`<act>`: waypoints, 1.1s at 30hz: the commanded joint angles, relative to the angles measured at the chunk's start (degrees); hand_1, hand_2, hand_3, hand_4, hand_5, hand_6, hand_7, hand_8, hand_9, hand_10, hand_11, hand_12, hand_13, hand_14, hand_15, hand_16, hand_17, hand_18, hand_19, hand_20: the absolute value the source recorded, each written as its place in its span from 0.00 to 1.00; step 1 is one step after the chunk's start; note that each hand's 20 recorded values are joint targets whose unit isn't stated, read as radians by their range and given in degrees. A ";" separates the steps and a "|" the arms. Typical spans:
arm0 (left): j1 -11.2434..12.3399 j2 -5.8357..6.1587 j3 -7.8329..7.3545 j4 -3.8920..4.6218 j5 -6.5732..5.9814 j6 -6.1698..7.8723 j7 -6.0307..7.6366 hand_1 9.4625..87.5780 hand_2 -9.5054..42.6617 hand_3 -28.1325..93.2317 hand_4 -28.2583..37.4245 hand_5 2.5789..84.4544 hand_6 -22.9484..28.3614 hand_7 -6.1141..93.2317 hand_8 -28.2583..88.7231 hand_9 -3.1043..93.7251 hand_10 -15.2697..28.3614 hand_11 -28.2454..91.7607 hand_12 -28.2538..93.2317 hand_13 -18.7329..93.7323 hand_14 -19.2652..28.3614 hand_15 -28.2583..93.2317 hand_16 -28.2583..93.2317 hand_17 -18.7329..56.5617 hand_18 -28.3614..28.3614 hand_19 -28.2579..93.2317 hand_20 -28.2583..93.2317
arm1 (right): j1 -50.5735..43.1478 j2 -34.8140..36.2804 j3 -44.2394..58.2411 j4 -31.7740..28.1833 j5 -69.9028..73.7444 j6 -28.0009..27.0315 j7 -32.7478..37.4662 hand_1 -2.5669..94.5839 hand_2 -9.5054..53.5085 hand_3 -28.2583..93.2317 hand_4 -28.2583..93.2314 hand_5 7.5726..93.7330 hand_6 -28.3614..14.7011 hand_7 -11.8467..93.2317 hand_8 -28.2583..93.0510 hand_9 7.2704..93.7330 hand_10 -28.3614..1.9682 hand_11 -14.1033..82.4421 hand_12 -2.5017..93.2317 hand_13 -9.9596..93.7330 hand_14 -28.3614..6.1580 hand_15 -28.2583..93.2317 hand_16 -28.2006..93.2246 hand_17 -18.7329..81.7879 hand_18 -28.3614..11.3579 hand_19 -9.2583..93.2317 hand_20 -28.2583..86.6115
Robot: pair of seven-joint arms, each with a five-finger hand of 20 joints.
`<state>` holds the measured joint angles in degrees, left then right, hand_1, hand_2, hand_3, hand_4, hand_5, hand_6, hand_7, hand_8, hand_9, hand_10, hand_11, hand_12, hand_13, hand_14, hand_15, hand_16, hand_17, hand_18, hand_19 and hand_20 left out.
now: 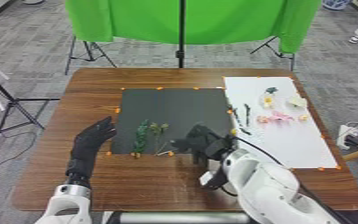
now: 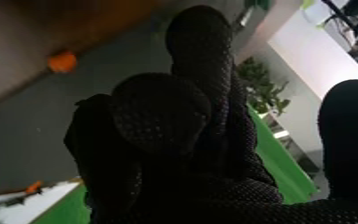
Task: Arrange flowers
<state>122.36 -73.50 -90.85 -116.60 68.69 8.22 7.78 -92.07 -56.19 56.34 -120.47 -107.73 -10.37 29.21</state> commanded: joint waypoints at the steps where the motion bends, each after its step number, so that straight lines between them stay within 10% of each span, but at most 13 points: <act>1: 0.91 -0.74 0.67 0.89 0.14 -0.68 -0.19 0.16 0.21 0.80 0.00 0.49 0.54 0.17 0.20 0.43 0.64 0.39 0.34 0.43 0.76 0.48 0.23 0.29 0.73 0.34 0.39 | 1.46 -1.50 -1.20 4.12 0.54 -0.12 1.67 0.18 0.26 0.71 0.10 0.75 0.58 0.23 0.17 0.95 0.47 0.53 0.31 1.00 0.65 0.68 0.51 0.84 0.36 1.00 0.72; 20: 0.69 -0.63 0.91 0.94 0.05 -0.37 -0.14 0.16 0.22 0.80 0.00 0.49 0.54 0.17 0.20 0.43 0.64 0.39 0.34 0.43 0.76 0.48 0.23 0.29 0.73 0.34 0.39 | 11.58 -3.35 -0.67 15.04 0.83 2.38 4.36 0.18 0.26 0.71 0.11 0.73 0.58 0.23 0.17 0.95 0.47 0.53 0.31 1.00 0.65 0.68 0.51 0.85 0.37 1.00 0.72; 29: 0.76 -1.10 0.78 0.90 0.13 -0.62 0.00 0.16 0.22 0.80 0.00 0.49 0.54 0.17 0.20 0.43 0.64 0.39 0.34 0.43 0.76 0.48 0.23 0.29 0.73 0.34 0.39 | 4.39 -1.68 5.92 7.61 0.42 -0.99 4.65 0.18 0.25 0.72 0.11 0.74 0.58 0.23 0.17 0.94 0.47 0.53 0.31 0.99 0.65 0.68 0.51 0.85 0.37 1.00 0.72; 33: 0.79 -0.93 0.61 0.92 -0.01 -0.53 -0.24 0.16 0.22 0.80 0.00 0.49 0.54 0.17 0.20 0.43 0.64 0.39 0.34 0.43 0.76 0.48 0.23 0.29 0.73 0.34 0.39 | -1.11 0.08 10.72 2.46 -7.71 5.52 2.98 0.22 0.23 0.72 0.12 0.72 0.58 0.22 0.17 0.91 0.43 0.49 0.31 0.97 0.62 0.68 0.51 0.81 0.36 1.00 0.71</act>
<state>122.26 -73.59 -90.75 -116.58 68.69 8.18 7.84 -84.87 -59.32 61.45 -110.67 -106.10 -10.72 33.52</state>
